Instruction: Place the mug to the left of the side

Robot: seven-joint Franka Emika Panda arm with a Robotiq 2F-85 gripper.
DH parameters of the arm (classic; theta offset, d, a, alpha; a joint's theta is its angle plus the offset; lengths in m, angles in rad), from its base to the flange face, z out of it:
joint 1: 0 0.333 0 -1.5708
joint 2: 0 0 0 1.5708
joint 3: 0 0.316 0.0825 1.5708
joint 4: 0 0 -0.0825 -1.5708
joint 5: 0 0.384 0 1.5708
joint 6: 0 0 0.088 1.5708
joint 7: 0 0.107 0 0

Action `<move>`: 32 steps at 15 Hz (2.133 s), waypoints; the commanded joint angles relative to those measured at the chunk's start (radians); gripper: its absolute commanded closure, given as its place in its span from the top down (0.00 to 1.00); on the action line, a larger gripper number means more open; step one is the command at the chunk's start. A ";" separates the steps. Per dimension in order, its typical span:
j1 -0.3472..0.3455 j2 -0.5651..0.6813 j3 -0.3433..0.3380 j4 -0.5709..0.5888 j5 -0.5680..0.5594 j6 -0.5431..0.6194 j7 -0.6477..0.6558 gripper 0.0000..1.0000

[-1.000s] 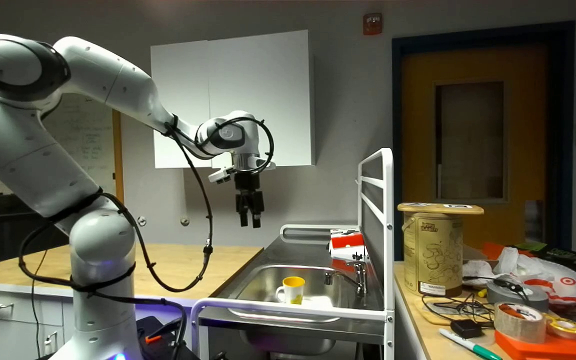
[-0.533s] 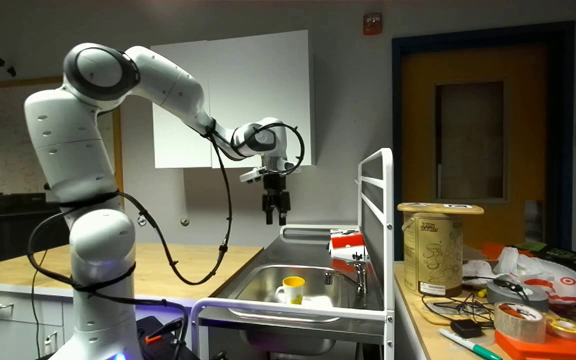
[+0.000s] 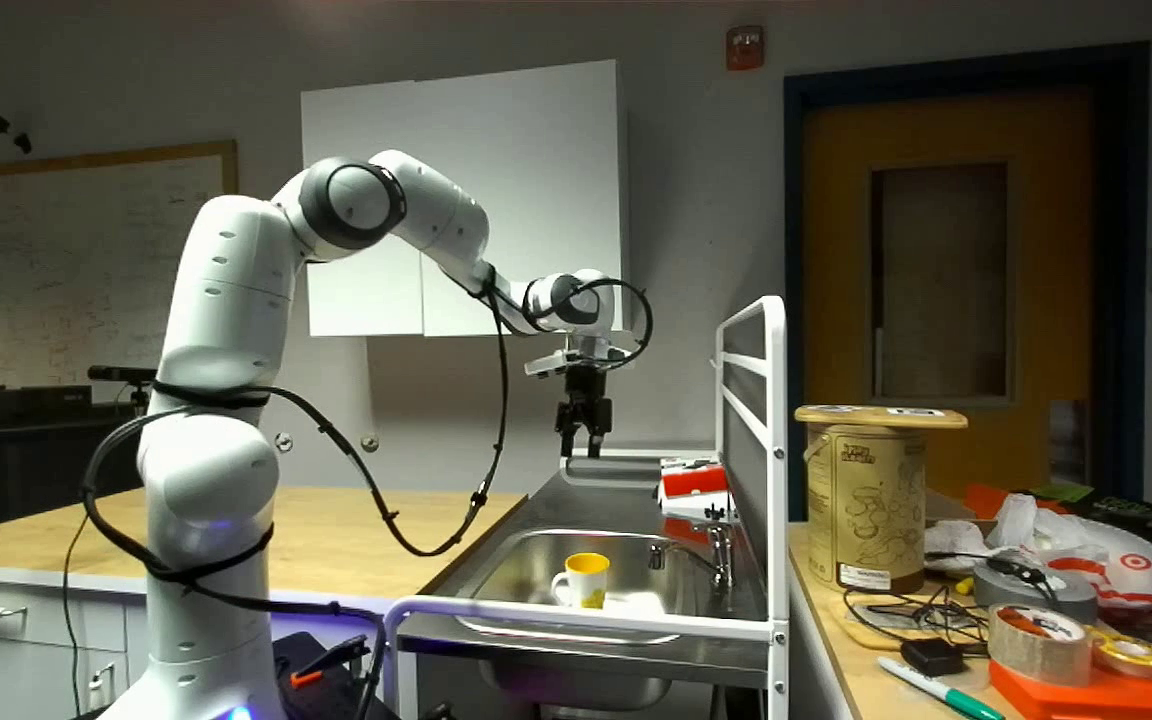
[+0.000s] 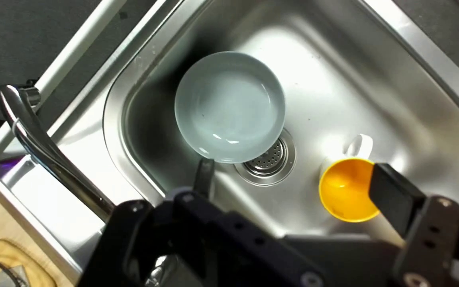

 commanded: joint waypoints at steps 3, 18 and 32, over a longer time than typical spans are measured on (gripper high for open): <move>0.040 0.095 -0.013 0.131 0.007 -0.087 -0.008 1.00; 0.002 0.555 -0.041 0.467 0.304 -0.110 0.167 1.00; -0.019 0.916 -0.052 0.879 0.382 -0.290 0.374 1.00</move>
